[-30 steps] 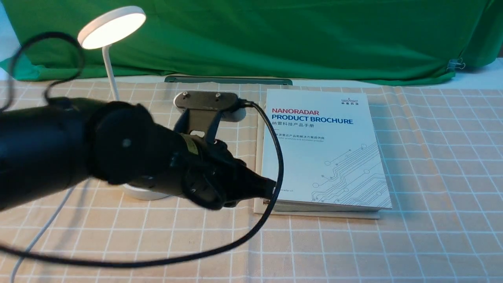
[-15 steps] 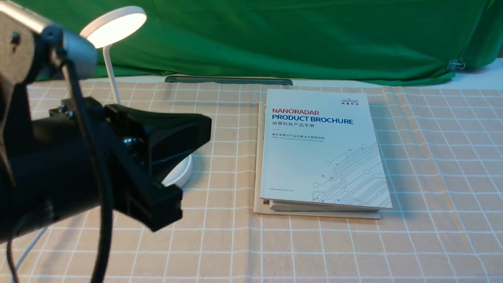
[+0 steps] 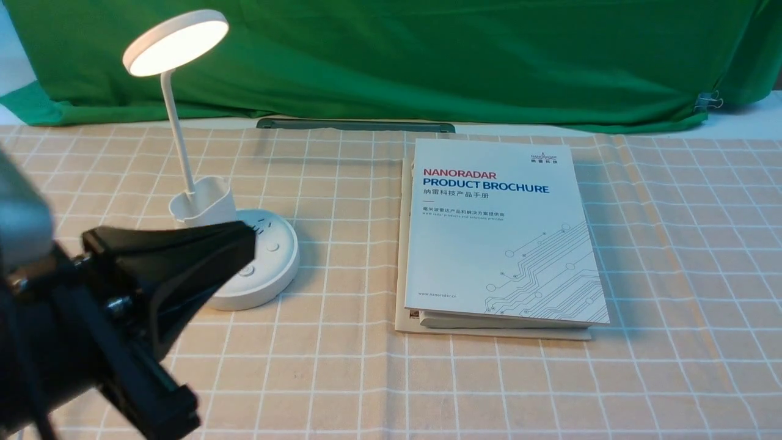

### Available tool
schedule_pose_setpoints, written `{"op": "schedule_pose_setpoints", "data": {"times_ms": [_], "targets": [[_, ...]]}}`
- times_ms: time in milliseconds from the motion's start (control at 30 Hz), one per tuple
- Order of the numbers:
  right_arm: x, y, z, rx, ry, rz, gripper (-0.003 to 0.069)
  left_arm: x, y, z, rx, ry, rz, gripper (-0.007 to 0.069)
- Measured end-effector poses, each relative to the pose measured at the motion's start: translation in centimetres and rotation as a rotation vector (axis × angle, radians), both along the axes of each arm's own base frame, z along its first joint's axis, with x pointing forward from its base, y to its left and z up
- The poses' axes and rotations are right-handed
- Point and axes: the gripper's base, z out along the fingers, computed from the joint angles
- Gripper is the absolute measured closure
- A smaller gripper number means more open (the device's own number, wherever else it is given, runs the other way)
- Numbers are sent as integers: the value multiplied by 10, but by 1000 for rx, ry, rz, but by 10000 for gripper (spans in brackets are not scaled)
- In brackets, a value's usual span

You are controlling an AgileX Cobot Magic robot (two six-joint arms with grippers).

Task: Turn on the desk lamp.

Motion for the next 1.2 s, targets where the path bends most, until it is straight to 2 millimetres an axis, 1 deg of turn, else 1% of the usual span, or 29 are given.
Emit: {"op": "schedule_pose_setpoints", "data": {"times_ms": [33,67,100,133,200,233,267,300,400,467,533,600,667,733,767,900,1200], "targets": [[0,0,0,0,0,0,418,-4,10,-11,-19,-44,38,623],[0,0,0,0,0,0,418,-5,12,-9,-33,-60,45,623],[0,0,0,0,0,0,418,-11,25,-25,-74,-129,107,623],[0,0,0,0,0,0,418,-16,34,-36,-99,-174,158,623],[0,0,0,0,0,0,418,-19,41,-43,-117,-206,202,623],[0,0,0,0,0,0,418,-24,50,-53,-127,-239,262,623],[0,0,0,0,0,0,418,-26,55,-58,-130,-255,304,623],[0,0,0,0,0,0,418,-27,57,-60,-132,-262,321,623],[0,0,0,0,0,0,418,-38,72,-87,-127,-306,472,623],[0,0,0,0,0,0,418,-40,74,-91,-127,-316,500,623],[0,0,0,0,0,0,418,-44,79,-98,-114,-275,573,623],[0,0,0,0,0,0,418,-43,81,-106,-93,-192,611,623],[0,0,0,0,0,0,418,-43,82,-116,-55,-90,626,623],[0,0,0,0,0,0,418,-43,82,-122,-36,-32,628,623],[0,0,0,0,-1,0,418,-43,81,-129,-15,46,627,623],[0,0,0,0,-1,0,418,-44,81,-132,11,70,623,623],[0,0,0,0,-1,0,418,-44,81,-132,-10,75,619,623]]}}
